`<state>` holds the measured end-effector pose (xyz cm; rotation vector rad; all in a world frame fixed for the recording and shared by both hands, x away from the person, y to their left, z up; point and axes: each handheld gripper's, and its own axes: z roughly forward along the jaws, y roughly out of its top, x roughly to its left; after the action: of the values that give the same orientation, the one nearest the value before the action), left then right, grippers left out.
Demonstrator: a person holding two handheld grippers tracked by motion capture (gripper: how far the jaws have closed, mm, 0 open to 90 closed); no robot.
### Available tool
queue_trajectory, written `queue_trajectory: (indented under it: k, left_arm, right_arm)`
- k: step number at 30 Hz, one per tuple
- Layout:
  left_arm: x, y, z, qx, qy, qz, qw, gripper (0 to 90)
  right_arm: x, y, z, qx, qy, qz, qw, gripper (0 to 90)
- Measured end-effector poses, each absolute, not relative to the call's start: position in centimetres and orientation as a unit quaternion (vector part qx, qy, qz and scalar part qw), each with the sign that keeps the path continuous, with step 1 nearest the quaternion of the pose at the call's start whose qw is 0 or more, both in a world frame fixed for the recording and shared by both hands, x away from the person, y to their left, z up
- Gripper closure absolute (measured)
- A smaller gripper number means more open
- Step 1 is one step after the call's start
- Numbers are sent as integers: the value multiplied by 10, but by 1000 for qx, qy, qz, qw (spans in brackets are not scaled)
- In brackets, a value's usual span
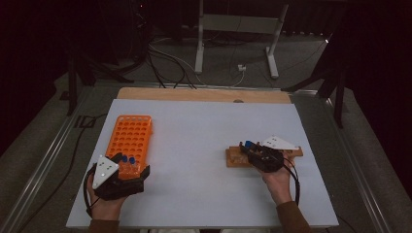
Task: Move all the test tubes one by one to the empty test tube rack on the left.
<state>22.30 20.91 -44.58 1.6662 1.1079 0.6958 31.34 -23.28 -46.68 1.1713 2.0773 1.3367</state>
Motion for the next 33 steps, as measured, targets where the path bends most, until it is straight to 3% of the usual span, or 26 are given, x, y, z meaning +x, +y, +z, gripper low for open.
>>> queue_trajectory:
  k: [5, 18, 33]
  left_arm:
    - [227, 197, -442, 690, 445, 286, 495, 8]
    - [244, 156, -440, 709, 412, 267, 506, 8]
    - [252, 138, -445, 716, 406, 250, 509, 9]
  right_arm:
    - [312, -229, -468, 410, 755, 469, 208, 755]
    - [306, -232, -457, 400, 746, 480, 229, 763]
    - [291, -239, -422, 381, 718, 522, 257, 765]
